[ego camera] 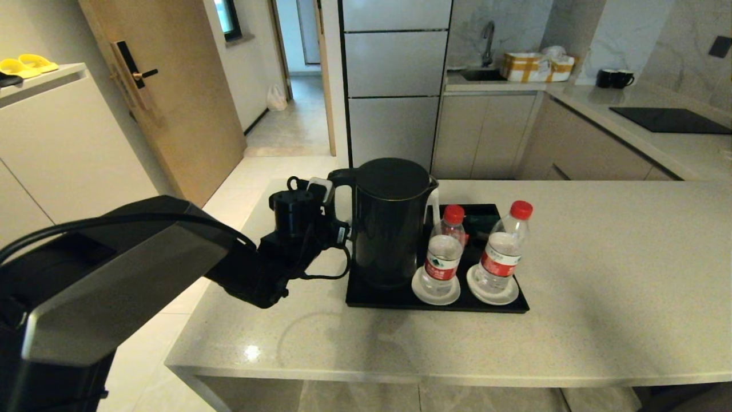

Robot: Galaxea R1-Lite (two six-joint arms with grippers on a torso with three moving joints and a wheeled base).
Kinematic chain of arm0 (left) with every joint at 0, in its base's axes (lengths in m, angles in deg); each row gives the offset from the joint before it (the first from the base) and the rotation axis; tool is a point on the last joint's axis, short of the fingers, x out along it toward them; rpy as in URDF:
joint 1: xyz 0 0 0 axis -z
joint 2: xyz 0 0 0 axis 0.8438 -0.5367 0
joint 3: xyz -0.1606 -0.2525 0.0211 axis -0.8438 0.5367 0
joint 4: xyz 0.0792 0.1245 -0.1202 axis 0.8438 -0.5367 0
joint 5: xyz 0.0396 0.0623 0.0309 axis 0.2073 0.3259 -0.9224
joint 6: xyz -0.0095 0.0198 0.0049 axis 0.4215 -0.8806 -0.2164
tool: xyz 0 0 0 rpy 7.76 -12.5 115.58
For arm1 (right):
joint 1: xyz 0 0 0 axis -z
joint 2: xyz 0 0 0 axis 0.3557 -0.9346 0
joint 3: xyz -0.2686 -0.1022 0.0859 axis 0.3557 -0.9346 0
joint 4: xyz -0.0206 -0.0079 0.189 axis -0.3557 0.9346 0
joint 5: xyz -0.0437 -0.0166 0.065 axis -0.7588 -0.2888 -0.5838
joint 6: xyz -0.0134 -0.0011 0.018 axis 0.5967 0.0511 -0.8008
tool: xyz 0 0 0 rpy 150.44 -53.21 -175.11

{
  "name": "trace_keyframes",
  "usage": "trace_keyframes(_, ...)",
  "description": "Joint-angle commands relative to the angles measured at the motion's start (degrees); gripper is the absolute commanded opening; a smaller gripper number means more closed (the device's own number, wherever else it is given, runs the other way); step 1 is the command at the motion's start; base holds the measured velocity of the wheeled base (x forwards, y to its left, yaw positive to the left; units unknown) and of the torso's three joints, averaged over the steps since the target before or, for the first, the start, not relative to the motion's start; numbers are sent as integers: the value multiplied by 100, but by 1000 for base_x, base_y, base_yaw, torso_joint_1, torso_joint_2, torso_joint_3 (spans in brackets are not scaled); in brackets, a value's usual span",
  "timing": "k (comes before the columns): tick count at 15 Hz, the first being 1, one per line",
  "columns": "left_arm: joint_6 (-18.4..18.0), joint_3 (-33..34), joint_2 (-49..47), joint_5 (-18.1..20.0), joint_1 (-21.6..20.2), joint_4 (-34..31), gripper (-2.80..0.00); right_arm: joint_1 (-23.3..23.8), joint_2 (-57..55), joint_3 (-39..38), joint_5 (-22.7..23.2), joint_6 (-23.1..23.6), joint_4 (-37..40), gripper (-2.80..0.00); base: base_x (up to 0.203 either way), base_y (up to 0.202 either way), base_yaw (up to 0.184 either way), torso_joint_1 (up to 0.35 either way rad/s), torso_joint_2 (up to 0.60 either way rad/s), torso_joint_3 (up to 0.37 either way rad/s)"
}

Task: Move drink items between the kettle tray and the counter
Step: Return the kettle to its original position

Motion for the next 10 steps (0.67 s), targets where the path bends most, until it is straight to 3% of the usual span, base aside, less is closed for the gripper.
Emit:
trace_keyframes(1,94,212,311,10,18,71,0,-1,9,-2,0,4,2,-280,0,0,0,0,0,0)
trace_keyframes(10,216,476,653,54,62,194,0,-1,9,-2,9,4,2,-280,0,0,0,0,0,0)
